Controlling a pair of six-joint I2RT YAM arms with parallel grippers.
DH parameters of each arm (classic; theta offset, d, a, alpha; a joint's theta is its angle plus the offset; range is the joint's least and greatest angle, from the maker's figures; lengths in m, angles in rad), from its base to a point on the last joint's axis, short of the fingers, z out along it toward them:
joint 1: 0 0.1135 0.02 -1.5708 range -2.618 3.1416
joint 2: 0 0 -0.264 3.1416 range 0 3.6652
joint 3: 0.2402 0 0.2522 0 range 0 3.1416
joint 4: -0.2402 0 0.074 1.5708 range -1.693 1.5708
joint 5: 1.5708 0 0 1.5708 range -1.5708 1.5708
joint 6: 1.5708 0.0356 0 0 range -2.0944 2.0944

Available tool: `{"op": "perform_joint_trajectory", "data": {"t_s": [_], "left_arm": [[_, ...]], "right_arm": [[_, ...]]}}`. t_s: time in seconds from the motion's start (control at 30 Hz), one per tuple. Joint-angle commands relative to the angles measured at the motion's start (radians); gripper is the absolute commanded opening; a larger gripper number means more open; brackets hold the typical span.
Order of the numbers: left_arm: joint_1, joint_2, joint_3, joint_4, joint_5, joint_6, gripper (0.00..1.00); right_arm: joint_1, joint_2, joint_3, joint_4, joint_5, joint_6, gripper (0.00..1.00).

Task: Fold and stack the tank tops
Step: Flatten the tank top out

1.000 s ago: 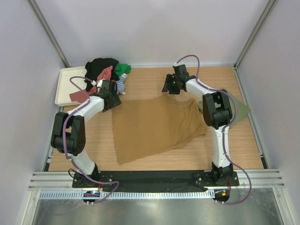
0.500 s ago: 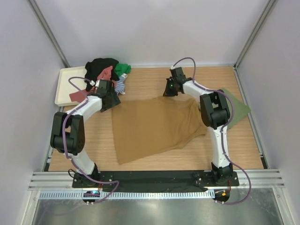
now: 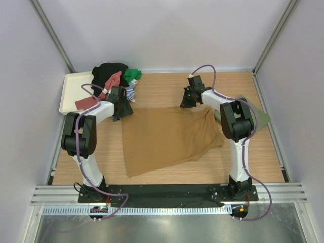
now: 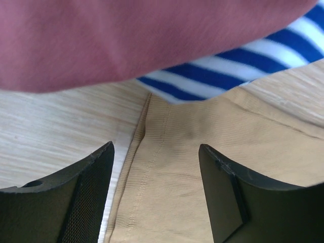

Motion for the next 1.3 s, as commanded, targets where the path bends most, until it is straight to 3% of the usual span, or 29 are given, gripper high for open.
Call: {"op": "perform_joint_trajectory", "data": {"t_s": [0.0, 0.43, 0.6, 0.7, 0.87, 0.97, 1.13, 1.2, 1.23, 1.27], "left_arm": [[0.004, 0.019, 0.064, 0.062, 0.017, 0.004, 0.69], [-0.019, 0.131, 0.16, 0.104, -0.024, 0.006, 0.61], [-0.023, 0.171, 0.176, 0.095, -0.035, 0.0, 0.49], [-0.037, 0.163, 0.165, 0.029, -0.095, -0.034, 0.36], [-0.057, 0.07, 0.047, 0.038, -0.1, -0.066, 0.13], [-0.082, 0.019, -0.033, 0.062, -0.095, -0.081, 0.08], [-0.151, -0.077, -0.111, 0.072, -0.116, -0.106, 0.09], [-0.154, -0.091, -0.11, 0.075, -0.142, -0.109, 0.25], [-0.154, -0.088, -0.102, 0.073, -0.156, -0.092, 0.39], [-0.149, -0.082, -0.069, 0.067, -0.167, -0.082, 0.45]], "right_arm": [[-0.006, -0.069, -0.038, -0.014, 0.032, -0.02, 0.01], [-0.008, -0.102, -0.116, -0.003, 0.027, -0.019, 0.01], [-0.012, -0.109, -0.119, -0.003, 0.021, -0.019, 0.01], [-0.018, -0.112, -0.122, -0.008, 0.018, -0.014, 0.01], [-0.025, -0.13, -0.133, -0.022, 0.024, -0.004, 0.01], [-0.025, -0.156, -0.159, -0.039, 0.044, 0.01, 0.01], [-0.025, -0.208, -0.242, -0.022, 0.034, 0.018, 0.01], [-0.026, -0.222, -0.26, 0.0, 0.033, 0.019, 0.01], [-0.025, -0.219, -0.258, 0.0, 0.037, 0.016, 0.01], [-0.025, -0.216, -0.245, -0.003, 0.035, 0.016, 0.01]]}}
